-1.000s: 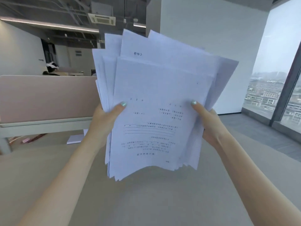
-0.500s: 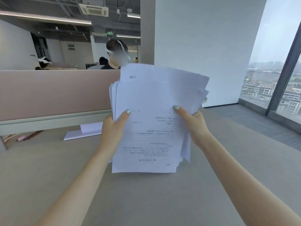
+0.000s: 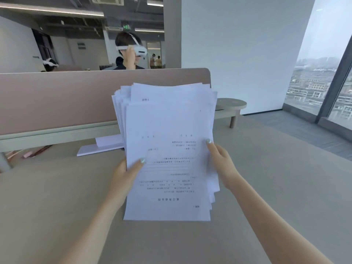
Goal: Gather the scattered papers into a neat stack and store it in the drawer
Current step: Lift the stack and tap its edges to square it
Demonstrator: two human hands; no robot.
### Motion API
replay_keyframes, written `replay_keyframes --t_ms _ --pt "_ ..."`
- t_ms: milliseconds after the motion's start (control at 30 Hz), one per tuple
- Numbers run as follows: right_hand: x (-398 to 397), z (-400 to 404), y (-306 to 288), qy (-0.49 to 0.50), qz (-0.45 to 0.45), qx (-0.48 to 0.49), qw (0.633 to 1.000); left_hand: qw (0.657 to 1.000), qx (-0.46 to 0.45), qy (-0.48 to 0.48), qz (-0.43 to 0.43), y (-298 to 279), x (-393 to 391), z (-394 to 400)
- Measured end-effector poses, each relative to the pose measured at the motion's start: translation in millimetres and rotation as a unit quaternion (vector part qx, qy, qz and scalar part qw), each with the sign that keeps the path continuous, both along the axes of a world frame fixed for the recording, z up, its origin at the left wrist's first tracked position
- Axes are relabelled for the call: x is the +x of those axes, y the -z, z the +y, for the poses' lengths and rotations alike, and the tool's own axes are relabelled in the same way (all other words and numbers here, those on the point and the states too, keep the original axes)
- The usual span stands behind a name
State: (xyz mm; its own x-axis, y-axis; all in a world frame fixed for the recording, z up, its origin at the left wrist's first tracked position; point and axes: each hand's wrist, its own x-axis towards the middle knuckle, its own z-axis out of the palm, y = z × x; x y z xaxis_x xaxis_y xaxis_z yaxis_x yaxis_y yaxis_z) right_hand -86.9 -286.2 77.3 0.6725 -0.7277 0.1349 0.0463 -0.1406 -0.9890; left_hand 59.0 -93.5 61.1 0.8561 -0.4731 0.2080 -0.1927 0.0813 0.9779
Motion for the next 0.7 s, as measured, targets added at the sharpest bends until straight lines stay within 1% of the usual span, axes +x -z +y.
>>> replay_keyframes --t_ms 133,167,267,367,467,567,700 --pt "-1.0 3.4 9.8 0.009 -0.023 0.037 0.999 1.000 -0.024 -0.016 0.004 12.9 -1.9 1.9" --pt "-2.6 2.9 11.1 0.007 -0.019 0.034 0.999 0.999 -0.034 -0.016 0.006 12.0 -2.1 1.1" --pt "-6.3 6.0 10.5 -0.003 -0.021 0.000 1.000 0.996 -0.082 -0.044 0.003 0.1 -5.3 -1.3" --pt "-5.2 12.6 -5.9 0.005 -0.052 -0.043 0.998 0.988 -0.136 -0.071 -0.030 -17.4 -10.4 -2.8" --pt "-1.0 17.3 -29.5 0.029 -0.084 -0.088 0.992 0.983 -0.169 -0.048 -0.048 -36.2 -19.0 -7.3" --pt "4.8 19.0 -34.5 0.036 -0.092 -0.086 0.991 0.987 -0.148 -0.015 -0.056 -36.9 -16.9 -10.6" --pt "8.7 15.6 -24.5 0.053 -0.096 -0.049 0.993 0.994 -0.091 -0.019 -0.063 -34.5 -10.2 -6.7"
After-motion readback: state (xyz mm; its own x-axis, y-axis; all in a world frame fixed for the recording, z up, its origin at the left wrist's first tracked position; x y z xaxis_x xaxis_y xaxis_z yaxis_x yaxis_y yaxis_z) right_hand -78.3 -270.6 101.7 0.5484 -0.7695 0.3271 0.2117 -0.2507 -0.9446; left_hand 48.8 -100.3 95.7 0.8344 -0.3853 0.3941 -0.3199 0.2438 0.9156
